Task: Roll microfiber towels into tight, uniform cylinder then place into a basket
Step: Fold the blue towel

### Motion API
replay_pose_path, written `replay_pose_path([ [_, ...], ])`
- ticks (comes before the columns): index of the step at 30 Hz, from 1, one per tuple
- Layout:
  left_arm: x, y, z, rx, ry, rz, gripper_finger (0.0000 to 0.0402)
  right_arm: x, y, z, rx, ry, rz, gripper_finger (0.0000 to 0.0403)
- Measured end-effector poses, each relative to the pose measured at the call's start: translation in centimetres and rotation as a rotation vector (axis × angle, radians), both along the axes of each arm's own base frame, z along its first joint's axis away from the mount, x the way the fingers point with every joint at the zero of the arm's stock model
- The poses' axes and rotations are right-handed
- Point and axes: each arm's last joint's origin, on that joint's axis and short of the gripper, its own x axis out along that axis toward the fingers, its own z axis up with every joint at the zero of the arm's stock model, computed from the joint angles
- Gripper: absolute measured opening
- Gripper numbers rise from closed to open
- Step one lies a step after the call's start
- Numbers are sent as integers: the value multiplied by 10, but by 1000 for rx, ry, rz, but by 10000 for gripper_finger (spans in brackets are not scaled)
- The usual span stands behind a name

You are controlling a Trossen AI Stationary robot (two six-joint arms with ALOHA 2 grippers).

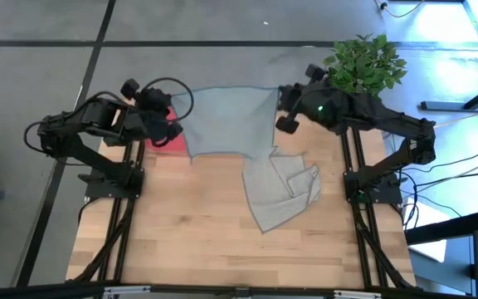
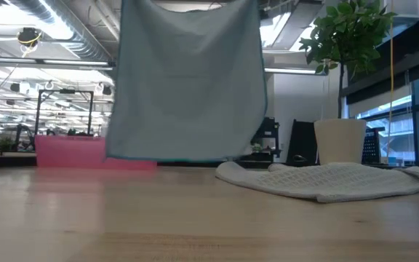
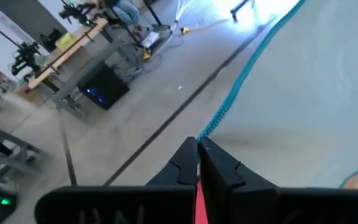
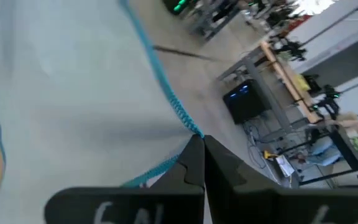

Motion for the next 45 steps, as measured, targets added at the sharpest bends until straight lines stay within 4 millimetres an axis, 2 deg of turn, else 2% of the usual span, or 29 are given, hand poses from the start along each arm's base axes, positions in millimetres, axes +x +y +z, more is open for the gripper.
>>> replay_pose_path([
  [5,10,0,10,78,-1,-59,0,-8,-4,15,-15,-30,-11,0],
  [7,13,-1,12,69,26,-138,0,-9,-4,18,-10,-53,-18,0],
  [9,16,-2,14,66,32,-185,0,-10,-4,18,1,-54,-17,0],
  [12,18,-4,13,15,29,-271,0,-10,-1,13,53,6,84,0],
  [14,18,-3,13,-26,30,-322,0,-10,-1,12,64,-14,52,0],
  [17,17,-1,14,-27,1,-275,0,-12,-2,11,58,12,35,0],
  [23,7,4,14,-94,-9,-313,0,-14,-3,9,46,27,-9,0],
  [30,-4,19,19,-41,-34,-167,0,-17,-18,10,44,7,-86,0],
  [35,-4,22,18,-61,-33,-174,0,-17,-21,10,46,6,-100,0],
  [40,-1,15,17,-118,-33,-282,0,-15,-9,8,52,26,-56,0],
  [45,-4,1,10,-177,29,-371,0,-17,12,-1,133,80,6,0],
])
